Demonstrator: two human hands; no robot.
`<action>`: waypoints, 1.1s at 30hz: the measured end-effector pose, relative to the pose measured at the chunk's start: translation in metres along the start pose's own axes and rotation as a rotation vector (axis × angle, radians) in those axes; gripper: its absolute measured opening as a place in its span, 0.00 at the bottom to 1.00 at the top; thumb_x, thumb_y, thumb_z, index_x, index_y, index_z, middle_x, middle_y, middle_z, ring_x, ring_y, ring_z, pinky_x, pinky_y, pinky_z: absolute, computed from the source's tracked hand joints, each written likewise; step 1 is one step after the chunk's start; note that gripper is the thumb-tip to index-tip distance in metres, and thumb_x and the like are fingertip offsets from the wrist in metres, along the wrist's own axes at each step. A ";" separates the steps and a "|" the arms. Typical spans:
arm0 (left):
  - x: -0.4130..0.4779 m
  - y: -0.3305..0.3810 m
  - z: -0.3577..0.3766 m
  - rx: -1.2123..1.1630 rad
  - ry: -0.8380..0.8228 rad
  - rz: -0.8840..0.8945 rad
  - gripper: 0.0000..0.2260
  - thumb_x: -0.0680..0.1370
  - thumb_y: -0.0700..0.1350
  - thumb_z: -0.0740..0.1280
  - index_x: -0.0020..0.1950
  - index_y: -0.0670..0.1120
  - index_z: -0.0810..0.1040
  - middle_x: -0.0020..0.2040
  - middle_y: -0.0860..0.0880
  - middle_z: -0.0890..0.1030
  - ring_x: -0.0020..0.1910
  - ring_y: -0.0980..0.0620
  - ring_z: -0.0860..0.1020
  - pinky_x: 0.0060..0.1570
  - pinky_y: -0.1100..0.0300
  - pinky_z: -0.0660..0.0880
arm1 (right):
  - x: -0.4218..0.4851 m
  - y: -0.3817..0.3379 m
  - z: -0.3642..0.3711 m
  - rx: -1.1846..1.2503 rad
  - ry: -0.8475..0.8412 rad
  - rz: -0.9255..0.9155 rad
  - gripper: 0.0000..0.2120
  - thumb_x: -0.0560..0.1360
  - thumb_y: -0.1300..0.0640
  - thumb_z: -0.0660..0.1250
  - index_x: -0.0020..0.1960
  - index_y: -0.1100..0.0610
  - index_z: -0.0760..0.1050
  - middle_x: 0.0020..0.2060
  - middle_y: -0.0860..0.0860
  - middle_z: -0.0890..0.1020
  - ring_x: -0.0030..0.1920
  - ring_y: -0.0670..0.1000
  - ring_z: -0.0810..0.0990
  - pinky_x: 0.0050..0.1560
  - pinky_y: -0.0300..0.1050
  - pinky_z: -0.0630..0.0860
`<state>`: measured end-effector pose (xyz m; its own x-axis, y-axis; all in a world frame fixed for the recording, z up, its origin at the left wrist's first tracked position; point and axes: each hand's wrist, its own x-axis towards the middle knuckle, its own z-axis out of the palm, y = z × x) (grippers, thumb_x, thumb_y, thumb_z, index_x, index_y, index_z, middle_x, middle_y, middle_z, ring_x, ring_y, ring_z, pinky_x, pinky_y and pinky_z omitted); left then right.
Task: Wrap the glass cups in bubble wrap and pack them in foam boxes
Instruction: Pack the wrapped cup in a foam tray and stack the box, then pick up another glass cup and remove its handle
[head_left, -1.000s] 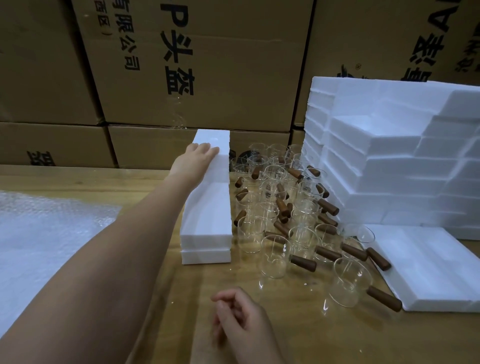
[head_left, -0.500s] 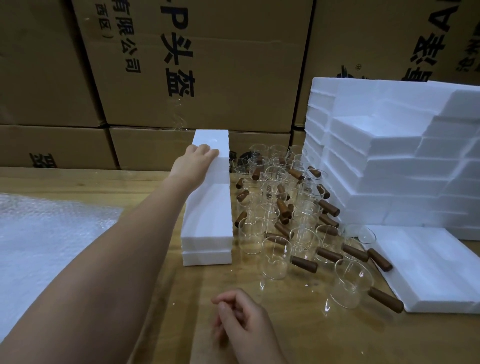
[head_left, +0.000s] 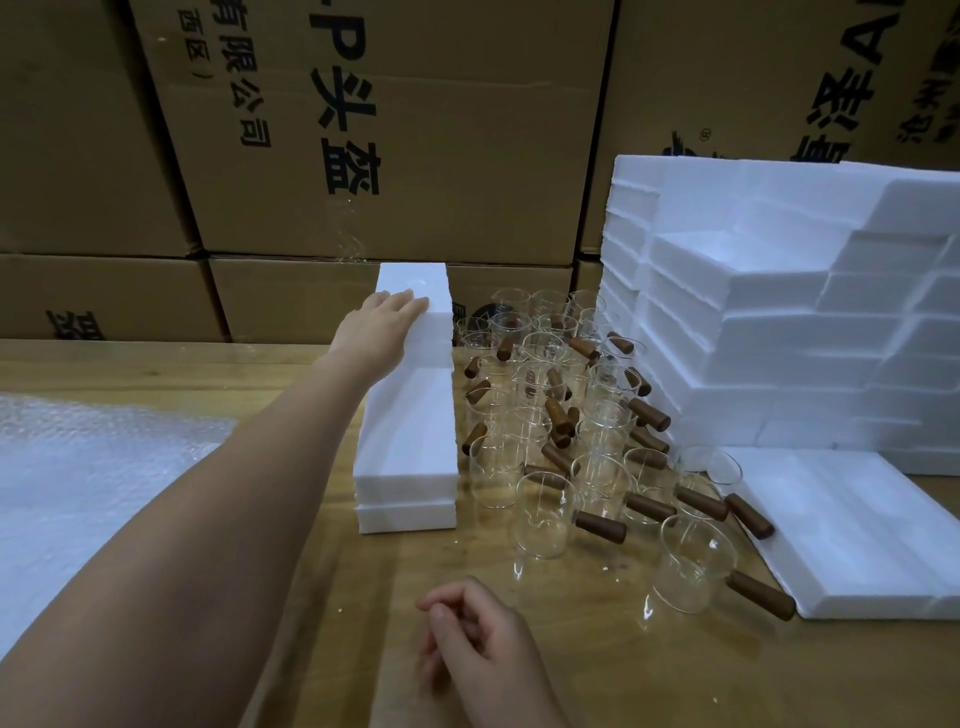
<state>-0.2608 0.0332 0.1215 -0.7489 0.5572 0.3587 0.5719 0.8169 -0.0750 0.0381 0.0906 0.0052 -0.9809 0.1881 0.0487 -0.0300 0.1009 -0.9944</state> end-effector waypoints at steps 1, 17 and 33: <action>-0.002 0.002 -0.001 0.004 -0.003 -0.003 0.31 0.78 0.32 0.58 0.78 0.50 0.54 0.79 0.49 0.54 0.77 0.44 0.52 0.69 0.46 0.64 | 0.000 0.000 0.000 0.004 -0.002 -0.001 0.09 0.78 0.63 0.61 0.44 0.53 0.77 0.29 0.47 0.79 0.31 0.47 0.78 0.36 0.38 0.74; -0.228 0.145 0.012 -1.255 0.215 -0.363 0.14 0.76 0.33 0.64 0.43 0.54 0.77 0.41 0.55 0.81 0.40 0.64 0.78 0.43 0.70 0.72 | 0.006 0.008 -0.002 0.132 0.120 0.043 0.13 0.77 0.64 0.62 0.53 0.49 0.79 0.44 0.41 0.85 0.47 0.40 0.82 0.45 0.32 0.74; -0.253 0.127 0.022 -1.580 -0.019 -0.501 0.07 0.77 0.38 0.69 0.53 0.43 0.82 0.45 0.47 0.85 0.43 0.55 0.81 0.45 0.61 0.77 | 0.009 0.000 -0.038 0.251 -0.219 0.088 0.10 0.78 0.70 0.58 0.49 0.60 0.75 0.34 0.53 0.81 0.35 0.48 0.83 0.38 0.36 0.77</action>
<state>-0.0062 -0.0007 0.0014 -0.9484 0.3141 0.0431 0.0332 -0.0369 0.9988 0.0369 0.1289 0.0096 -0.9990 -0.0312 -0.0324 0.0369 -0.1551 -0.9872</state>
